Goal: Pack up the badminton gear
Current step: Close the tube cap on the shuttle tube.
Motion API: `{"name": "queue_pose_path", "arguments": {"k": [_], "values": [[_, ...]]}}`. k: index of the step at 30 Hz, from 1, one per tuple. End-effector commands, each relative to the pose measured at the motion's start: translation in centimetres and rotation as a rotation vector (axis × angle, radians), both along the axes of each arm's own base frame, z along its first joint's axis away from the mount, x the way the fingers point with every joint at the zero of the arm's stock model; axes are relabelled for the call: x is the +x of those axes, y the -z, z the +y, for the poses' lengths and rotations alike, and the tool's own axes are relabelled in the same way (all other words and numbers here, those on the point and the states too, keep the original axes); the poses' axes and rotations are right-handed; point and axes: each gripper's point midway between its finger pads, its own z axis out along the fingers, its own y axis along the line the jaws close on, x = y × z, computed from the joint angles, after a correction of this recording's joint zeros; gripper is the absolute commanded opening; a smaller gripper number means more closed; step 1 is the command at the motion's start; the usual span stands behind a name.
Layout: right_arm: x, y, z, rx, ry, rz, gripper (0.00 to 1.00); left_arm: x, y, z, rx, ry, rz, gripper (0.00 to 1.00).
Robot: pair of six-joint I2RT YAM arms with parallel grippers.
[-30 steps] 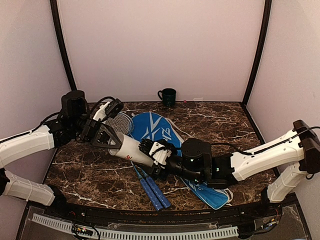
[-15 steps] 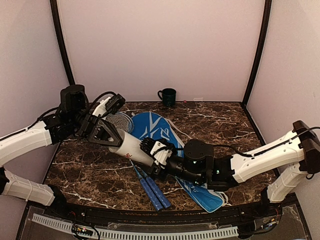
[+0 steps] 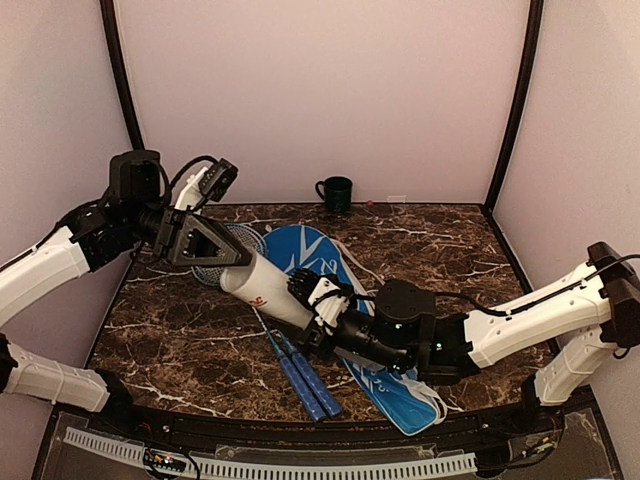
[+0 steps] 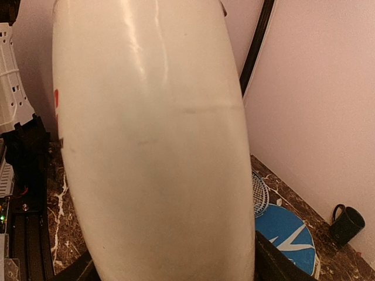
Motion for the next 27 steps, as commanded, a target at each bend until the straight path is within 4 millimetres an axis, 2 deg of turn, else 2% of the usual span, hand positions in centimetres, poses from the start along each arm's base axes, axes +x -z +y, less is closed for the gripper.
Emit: {"name": "queue_pose_path", "arguments": {"k": [1, 7, 16, 17, 20, 24, 27], "values": [[-2.0, -6.8, -0.5, 0.252, -0.057, 0.005, 0.71, 2.9, 0.3, 0.9, 0.034, -0.182, -0.064, 0.4], [-1.9, -6.6, -0.6, 0.244, -0.044, 0.008, 0.71, 3.4, -0.3, 2.1, 0.025, -0.22, -0.087, 0.41], [-1.3, -6.0, -0.3, 0.219, -0.014, 0.005, 0.71, 3.2, -3.0, 3.0, 0.0, -0.287, -0.212, 0.47], [-1.2, -5.8, -0.2, 0.211, -0.007, 0.005, 0.71, 3.5, -3.4, 3.2, 0.012, -0.32, -0.241, 0.48], [-0.7, -5.2, 0.0, 0.189, 0.022, 0.008, 0.71, 5.7, -3.8, 4.4, 0.102, -0.508, -0.365, 0.73], [-0.3, -4.5, 0.5, 0.161, 0.042, 0.026, 0.71, 7.9, -3.2, 6.0, 0.205, -0.667, -0.461, 0.8], [-0.3, -4.4, 0.7, 0.16, 0.043, 0.036, 0.71, 7.8, -1.3, 5.5, 0.244, -0.624, -0.403, 0.83]]}}
